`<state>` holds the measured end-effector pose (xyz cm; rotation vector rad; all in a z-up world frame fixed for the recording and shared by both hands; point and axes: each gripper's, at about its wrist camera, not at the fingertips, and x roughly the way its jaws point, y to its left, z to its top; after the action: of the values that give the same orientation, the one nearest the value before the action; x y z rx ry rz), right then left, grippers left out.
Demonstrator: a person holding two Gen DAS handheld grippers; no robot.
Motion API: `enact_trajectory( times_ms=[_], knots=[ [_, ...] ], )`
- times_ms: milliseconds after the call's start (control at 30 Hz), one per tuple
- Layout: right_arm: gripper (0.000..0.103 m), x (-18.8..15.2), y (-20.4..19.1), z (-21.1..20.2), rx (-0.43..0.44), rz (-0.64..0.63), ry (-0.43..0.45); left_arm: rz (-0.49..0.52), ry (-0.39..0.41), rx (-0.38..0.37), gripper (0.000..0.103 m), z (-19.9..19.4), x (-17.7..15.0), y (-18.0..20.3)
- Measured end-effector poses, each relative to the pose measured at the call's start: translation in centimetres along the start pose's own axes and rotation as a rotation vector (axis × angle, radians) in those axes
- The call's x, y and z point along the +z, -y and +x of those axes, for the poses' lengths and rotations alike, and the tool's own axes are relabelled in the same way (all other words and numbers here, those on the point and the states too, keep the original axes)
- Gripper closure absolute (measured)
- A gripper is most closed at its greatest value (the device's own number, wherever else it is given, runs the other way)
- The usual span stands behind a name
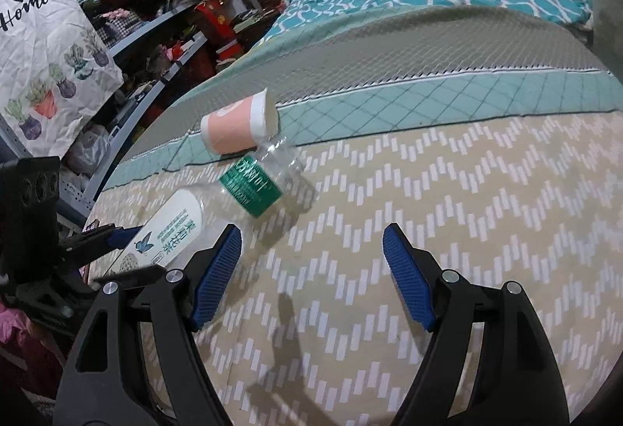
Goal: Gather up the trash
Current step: 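Lift the tea bottle with the left tool while the right tool reaches for the pink-white cup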
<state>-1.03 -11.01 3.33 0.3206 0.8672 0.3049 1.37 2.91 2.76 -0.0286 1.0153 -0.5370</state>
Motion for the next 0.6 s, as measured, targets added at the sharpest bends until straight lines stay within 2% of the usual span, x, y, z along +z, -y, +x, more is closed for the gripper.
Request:
enact_trajectory(
  times_ms=[67, 167, 400, 467, 600],
  knots=[
    [0.027, 0.5, 0.1, -0.1, -0.009, -0.001, 0.006, 0.002, -0.025, 0.010, 0.017, 1.0, -0.1, 0.0],
    [0.027, 1.3, 0.3, -0.1, -0.021, -0.008, 0.013, -0.004, -0.045, -0.006, 0.041, 1.7, -0.7, -0.5],
    [0.027, 3.3, -1.1, 0.9, -0.013, -0.046, 0.015, -0.096, -0.018, -0.102, 0.042, -0.5, -1.8, -3.4],
    [0.027, 4.0, -2.1, 1.6, -0.011, -0.078, 0.006, -0.123, 0.027, -0.133, 0.042, -2.2, -2.3, -4.4],
    [0.027, 5.8, -4.7, 3.7, 0.000, -0.158, -0.011, -0.216, 0.135, -0.110, 0.042, -5.7, -2.8, -7.5]
  ],
)
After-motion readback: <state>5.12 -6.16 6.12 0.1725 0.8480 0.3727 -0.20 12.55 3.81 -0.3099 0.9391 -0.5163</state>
